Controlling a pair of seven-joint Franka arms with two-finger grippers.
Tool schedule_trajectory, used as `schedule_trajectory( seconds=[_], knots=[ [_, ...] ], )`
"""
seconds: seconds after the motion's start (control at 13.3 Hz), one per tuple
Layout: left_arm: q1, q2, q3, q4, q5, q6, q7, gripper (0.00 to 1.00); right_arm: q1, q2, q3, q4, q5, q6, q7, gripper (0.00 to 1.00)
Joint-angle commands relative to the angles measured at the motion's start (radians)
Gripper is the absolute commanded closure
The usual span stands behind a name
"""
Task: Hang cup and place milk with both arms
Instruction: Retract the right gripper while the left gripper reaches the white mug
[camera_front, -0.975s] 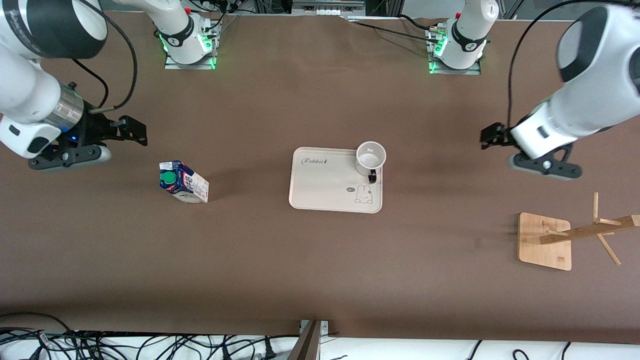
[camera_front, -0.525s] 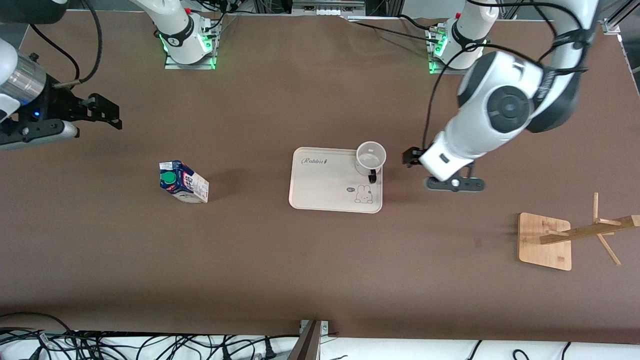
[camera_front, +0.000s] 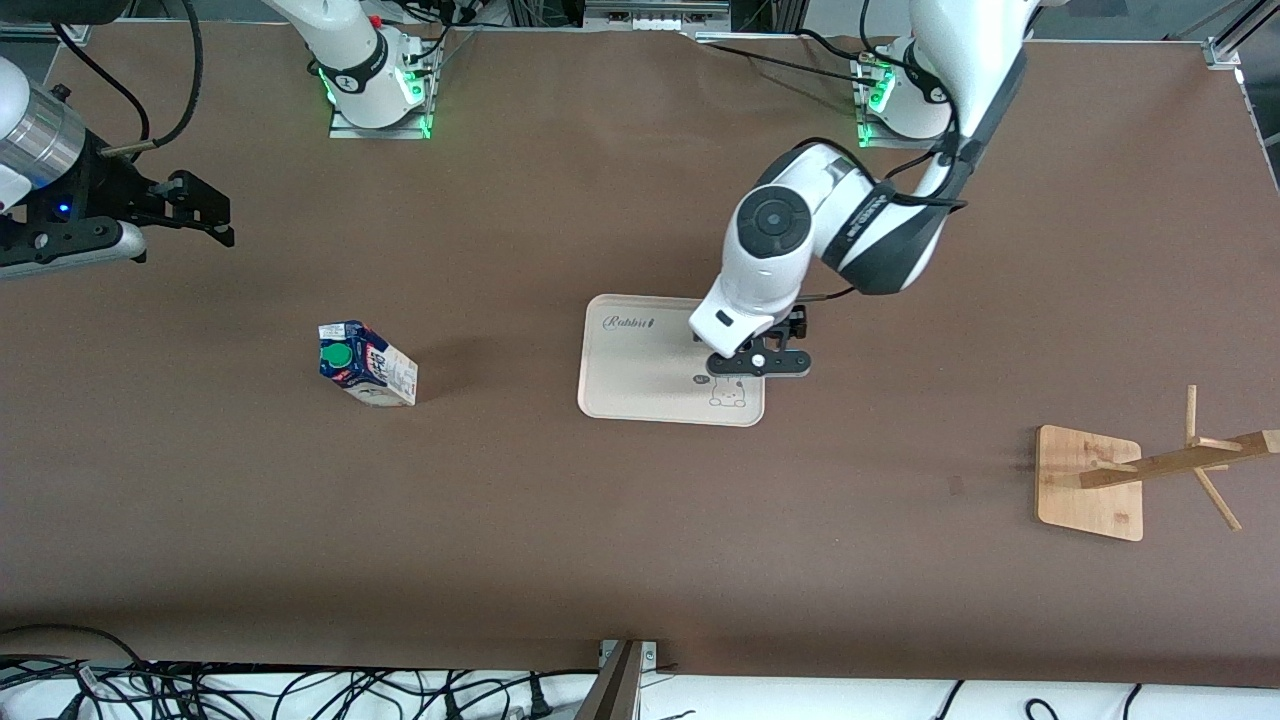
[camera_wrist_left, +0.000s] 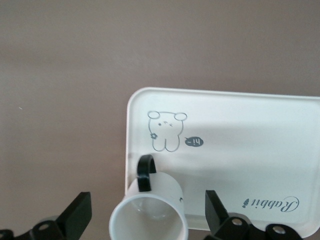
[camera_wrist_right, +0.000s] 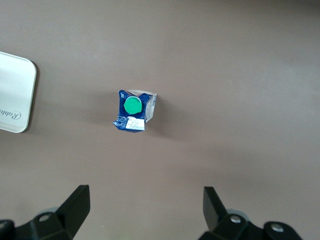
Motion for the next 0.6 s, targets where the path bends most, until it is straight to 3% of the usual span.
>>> schedule_trajectory(
  seconds=[0.0, 0.53],
  knots=[
    [-0.032, 0.029, 0.006, 0.008, 0.090, 0.003, -0.044, 0.00, -0.015, 0.010, 0.013, 0.050, -0.021, -0.039, 0.000, 0.00],
    [-0.091, 0.049, 0.006, -0.061, 0.098, -0.003, -0.119, 0.00, -0.044, 0.039, -0.005, 0.058, -0.016, -0.005, 0.005, 0.00]
  ],
)
